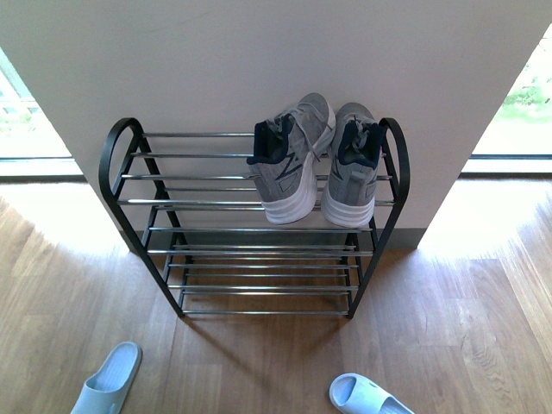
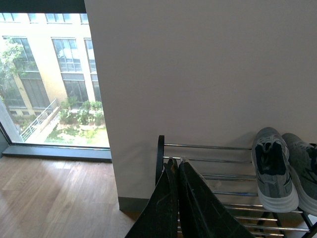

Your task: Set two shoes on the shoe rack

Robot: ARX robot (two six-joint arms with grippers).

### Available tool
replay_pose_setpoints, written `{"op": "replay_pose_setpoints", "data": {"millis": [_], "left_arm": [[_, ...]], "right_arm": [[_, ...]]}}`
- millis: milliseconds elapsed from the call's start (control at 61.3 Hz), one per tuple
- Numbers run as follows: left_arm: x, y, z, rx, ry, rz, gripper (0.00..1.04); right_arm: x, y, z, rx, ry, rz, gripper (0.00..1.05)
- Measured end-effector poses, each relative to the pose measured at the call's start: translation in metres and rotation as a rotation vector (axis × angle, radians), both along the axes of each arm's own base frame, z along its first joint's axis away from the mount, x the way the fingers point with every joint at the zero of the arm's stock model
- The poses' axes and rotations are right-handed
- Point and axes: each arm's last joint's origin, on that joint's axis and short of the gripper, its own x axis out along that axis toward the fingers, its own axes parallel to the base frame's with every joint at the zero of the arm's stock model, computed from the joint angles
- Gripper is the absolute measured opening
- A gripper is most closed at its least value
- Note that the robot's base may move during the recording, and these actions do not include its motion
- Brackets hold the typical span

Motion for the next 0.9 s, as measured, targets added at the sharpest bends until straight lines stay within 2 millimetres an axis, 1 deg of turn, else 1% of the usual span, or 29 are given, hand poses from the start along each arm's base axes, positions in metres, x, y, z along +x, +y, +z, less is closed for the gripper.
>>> {"op": "replay_pose_setpoints", "data": {"millis": [734, 815, 897], "left_arm": [[-0.015, 0.0, 0.0, 0.0, -0.003, 0.0, 0.01], [-0.021, 0.0, -0.004, 0.0, 0.032, 0.0, 0.01], [-0.025, 0.0, -0.003, 0.0, 0.012, 0.0, 0.01]], "right_arm": [[0.0, 0.0, 0.0, 0.0, 0.0, 0.0, 0.96], [0.0, 0.0, 0.0, 0.0, 0.0, 0.0, 0.96], [0.0, 0.0, 0.0, 0.0, 0.0, 0.0, 0.96]]}}
